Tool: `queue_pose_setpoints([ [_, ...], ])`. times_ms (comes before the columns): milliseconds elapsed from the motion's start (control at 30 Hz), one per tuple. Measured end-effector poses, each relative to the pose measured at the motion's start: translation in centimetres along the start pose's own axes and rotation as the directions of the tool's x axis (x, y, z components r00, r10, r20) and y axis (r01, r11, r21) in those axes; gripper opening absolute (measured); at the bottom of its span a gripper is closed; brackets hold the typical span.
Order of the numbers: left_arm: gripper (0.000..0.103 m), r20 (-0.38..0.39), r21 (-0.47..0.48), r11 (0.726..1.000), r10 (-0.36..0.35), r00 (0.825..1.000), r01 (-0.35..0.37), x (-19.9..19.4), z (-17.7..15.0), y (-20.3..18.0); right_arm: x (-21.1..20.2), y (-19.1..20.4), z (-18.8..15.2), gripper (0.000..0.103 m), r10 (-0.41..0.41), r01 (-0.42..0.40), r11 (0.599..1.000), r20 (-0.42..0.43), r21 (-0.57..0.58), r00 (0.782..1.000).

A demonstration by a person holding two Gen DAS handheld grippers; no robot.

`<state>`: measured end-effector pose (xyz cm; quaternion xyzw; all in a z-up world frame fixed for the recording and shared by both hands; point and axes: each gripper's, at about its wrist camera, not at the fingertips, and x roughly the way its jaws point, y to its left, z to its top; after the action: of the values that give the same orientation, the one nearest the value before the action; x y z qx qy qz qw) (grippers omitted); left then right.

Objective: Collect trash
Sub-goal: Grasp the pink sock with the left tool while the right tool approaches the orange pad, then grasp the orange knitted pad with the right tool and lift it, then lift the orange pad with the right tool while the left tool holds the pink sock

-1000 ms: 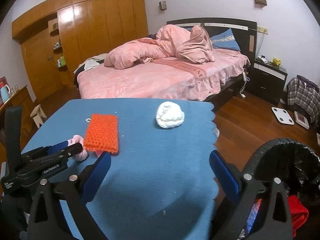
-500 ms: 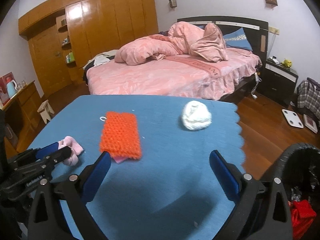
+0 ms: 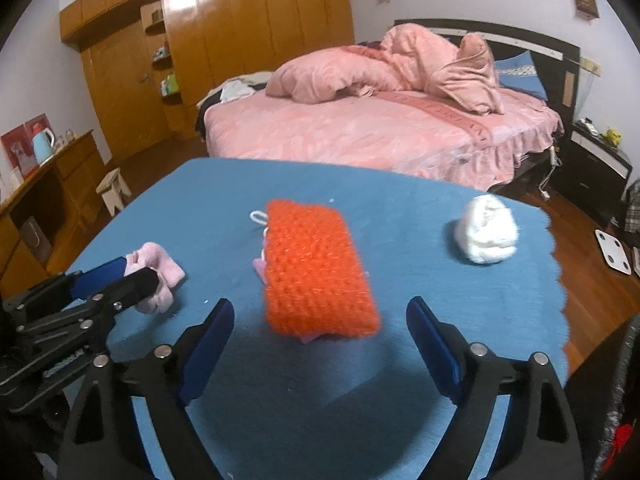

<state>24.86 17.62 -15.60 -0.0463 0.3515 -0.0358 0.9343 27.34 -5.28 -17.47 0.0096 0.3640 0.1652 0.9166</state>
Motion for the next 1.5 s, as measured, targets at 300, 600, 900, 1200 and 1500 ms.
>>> queue_pose_setpoints([
  [300, 0.043, 0.0, -0.005, 1.0, -0.005, 1.0, 0.005, -0.1, -0.2, -0.1, 0.1, -0.4, -0.2, 0.031, 0.05, -0.05, 0.999, -0.032, 0.014, 0.998],
  [600, 0.043, 0.014, 0.009, 1.0, -0.015, 1.0, 0.015, -0.9, -0.2, -0.9, -2.4, -1.0, 0.6, 0.014, 0.068, -0.069, 0.997, 0.028, 0.039, 0.997],
  [900, 0.043, 0.049, 0.033, 0.998, -0.052, 0.997, 0.05, -2.8, 0.1, -3.3, -5.3, -2.2, 0.4, 0.013, 0.077, -0.083, 0.993, 0.077, 0.081, 0.994],
  [1200, 0.043, 0.026, 0.046, 0.998, -0.048, 0.999, 0.046, -2.3, -0.7, -4.1, -4.8, -2.1, -2.0, 0.017, 0.072, -0.071, 0.996, -0.013, 0.055, 0.997],
  [1500, 0.043, 0.013, 0.05, 0.999, -0.015, 1.0, 0.015, -1.9, -1.4, -2.7, -5.9, -1.7, -3.5, 0.07, 0.09, -0.089, 0.995, -0.016, 0.043, 0.996],
])
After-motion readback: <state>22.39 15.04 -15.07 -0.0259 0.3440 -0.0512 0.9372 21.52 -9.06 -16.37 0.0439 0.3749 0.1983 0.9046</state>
